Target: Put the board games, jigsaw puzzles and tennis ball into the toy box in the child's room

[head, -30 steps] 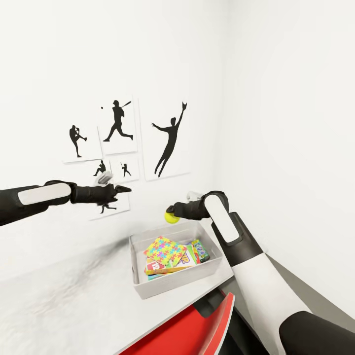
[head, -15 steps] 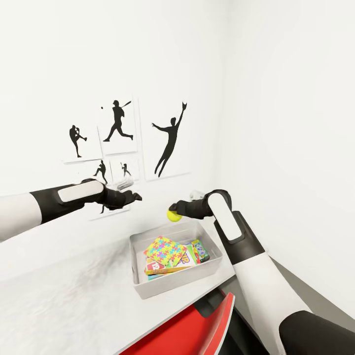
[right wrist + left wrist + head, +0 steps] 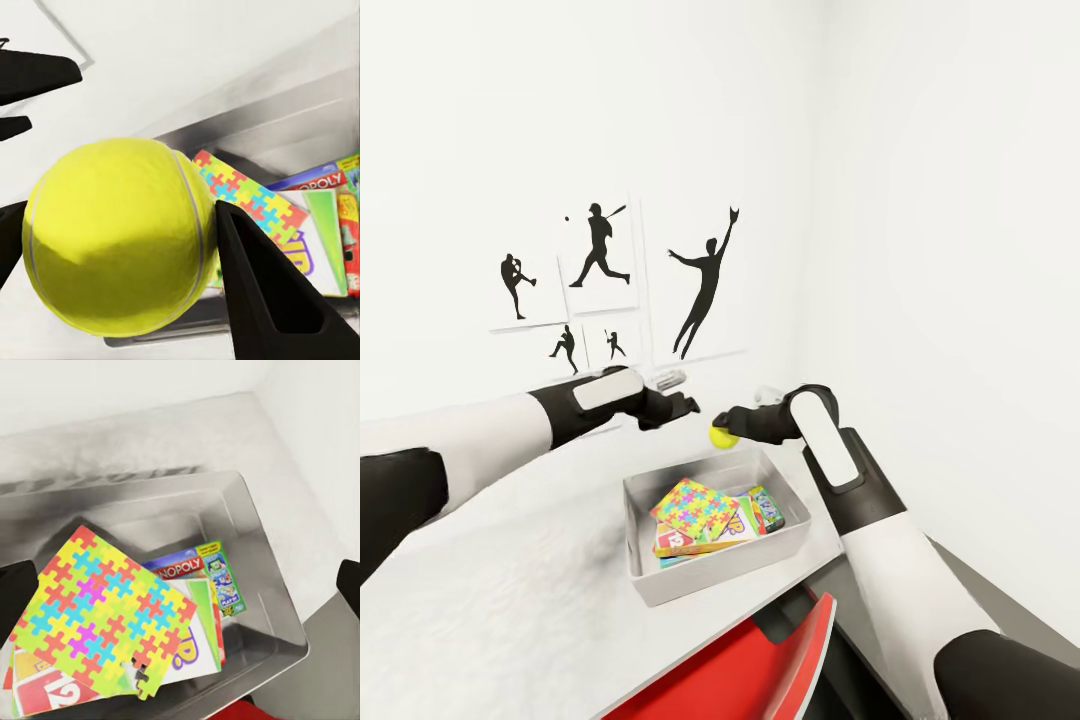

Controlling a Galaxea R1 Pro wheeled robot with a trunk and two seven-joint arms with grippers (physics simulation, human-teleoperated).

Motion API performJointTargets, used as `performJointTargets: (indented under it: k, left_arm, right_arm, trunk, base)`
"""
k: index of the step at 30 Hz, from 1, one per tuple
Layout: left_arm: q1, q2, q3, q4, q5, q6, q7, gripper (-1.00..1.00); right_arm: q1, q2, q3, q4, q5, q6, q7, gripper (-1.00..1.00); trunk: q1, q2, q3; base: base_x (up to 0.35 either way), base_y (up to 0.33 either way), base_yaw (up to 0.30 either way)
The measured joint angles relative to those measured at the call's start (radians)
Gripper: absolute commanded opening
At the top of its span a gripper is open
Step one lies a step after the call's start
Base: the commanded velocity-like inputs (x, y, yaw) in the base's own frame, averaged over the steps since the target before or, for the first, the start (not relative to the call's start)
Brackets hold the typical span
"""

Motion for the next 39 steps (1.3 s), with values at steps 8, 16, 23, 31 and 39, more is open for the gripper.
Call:
performJointTargets:
  k: [8,16,23,31,39]
  left_arm:
    - [0.002,-0.053,0.004,0.121,-0.001,0.058,-0.074,1.0]
    - [0.047,0.069,-0.001,0.171,-0.001,0.06,-0.522,1.0]
    - [0.095,0.092,-0.004,0.239,-0.013,0.057,-0.67,1.0]
    - [0.103,0.092,-0.002,0.251,-0.059,0.054,-0.688,1.0]
    - [0.104,0.096,-0.003,0.249,-0.062,0.054,-0.735,1.0]
  right_arm:
    - [0.001,-0.052,0.001,0.0,-0.001,0.0,0.0,-1.0]
    - [0.001,-0.079,0.002,0.01,-0.002,0.0,0.0,-1.0]
    - [0.001,-0.077,0.002,0.069,-0.001,0.0,-0.003,-1.0]
    - [-0.003,-0.078,0.004,0.11,-0.001,0.0,-0.002,-1.0]
    - [-0.003,-0.08,0.008,0.118,0.001,0.0,-0.005,-1.0]
  trunk:
    - [0.0,0.0,0.0]
    - [0.0,0.0,0.0]
    - [0.0,0.0,0.0]
    - [0.0,0.0,0.0]
    - [0.0,0.0,-0.01]
  base:
    - [0.0,0.0,0.0]
    - [0.0,0.0,0.0]
    - [0.0,0.0,0.0]
    - [0.0,0.0,0.0]
    - [0.0,0.0,0.0]
